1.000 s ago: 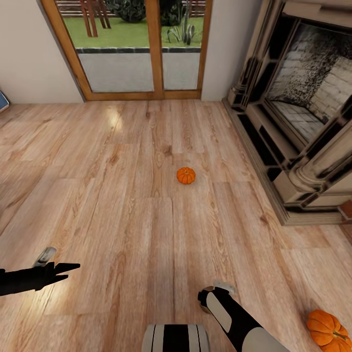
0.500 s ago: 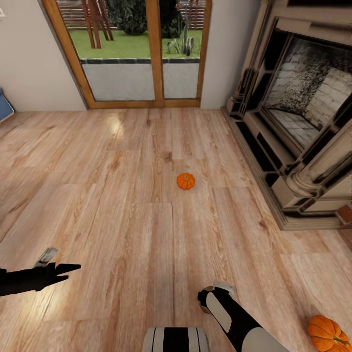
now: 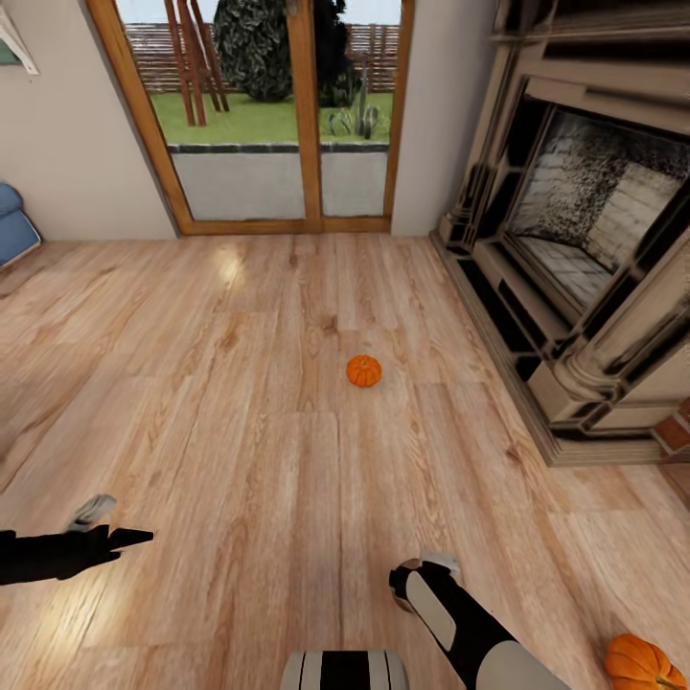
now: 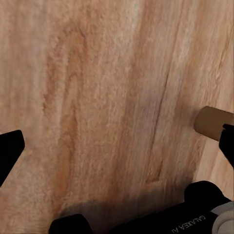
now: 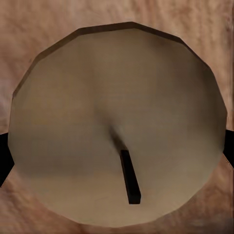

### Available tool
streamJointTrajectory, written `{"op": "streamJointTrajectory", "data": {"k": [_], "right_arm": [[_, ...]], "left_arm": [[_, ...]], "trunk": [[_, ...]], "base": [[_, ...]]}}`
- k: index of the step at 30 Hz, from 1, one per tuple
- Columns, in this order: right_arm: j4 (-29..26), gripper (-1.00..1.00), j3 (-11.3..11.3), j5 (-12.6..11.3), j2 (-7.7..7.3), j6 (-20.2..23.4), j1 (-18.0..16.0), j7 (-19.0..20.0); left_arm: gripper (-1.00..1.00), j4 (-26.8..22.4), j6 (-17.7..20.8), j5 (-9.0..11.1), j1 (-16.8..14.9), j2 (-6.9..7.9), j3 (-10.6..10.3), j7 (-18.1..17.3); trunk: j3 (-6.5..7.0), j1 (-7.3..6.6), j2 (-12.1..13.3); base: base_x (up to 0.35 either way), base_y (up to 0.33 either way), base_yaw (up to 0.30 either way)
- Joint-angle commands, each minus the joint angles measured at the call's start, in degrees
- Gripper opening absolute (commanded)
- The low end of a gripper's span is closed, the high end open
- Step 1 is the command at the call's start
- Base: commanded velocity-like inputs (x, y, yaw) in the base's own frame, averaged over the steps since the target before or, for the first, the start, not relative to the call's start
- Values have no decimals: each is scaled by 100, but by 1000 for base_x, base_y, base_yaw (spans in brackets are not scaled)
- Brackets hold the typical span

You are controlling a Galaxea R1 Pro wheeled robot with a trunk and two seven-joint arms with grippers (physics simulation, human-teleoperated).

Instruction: Place each of the two pumpkins and all three candles from the living room inside a cabinet in the living room (use any cabinet), then make sure every cabinet is closed, and position the cauldron so it is next to a table in the living room.

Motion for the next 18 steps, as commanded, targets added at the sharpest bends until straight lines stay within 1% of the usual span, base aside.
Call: {"op": "streamJointTrajectory", "data": {"k": [1, 3, 5, 7, 8, 9, 12, 16, 18], "right_arm": [[-17, -100, -1, -23, -1, 1, 1, -12], [-109, -100, 3, -24, -6, 68, 1, -23], [-338, -100, 12, -21, -9, 379, 8, -41], [-788, -100, 21, -17, -16, 746, 62, -62], [-866, -100, 22, -17, -17, 796, 69, -64], [-1076, -100, 23, -17, -18, 955, 79, -71], [-1356, -100, 24, -16, -17, 1292, 86, -80], [-1678, -100, 22, -16, -11, 1628, 88, -83], [-1927, -100, 5, -16, -16, 1892, 89, -83]], "left_arm": [[100, -1, -1, -64, 2, -6, 4, 68], [100, -1, -4, -135, -1, -33, 1, 176], [100, -1, -8, -169, -2, -93, -2, 353], [100, -11, -9, -181, -2, -157, -2, 601], [100, -15, -10, -180, -2, -169, -2, 638], [100, -24, -9, -183, -2, -207, -3, 725], [100, -33, -13, -185, -2, -259, -7, 807], [100, -36, -15, -186, -3, -277, -11, 831], [100, -36, -15, -186, -3, -279, -11, 834]], "trunk": [[23, -2, 2], [67, -7, 4], [111, -13, 7], [156, -18, 10], [178, -20, 11], [200, -23, 12], [266, -31, 16], [355, -41, 22], [399, -46, 24]], "base": [[0, 0, 0], [0, 0, 0], [0, 0, 0], [0, 0, 0], [0, 0, 0], [0, 0, 0], [0, 0, 0], [0, 0, 0], [0, 0, 0]]}}
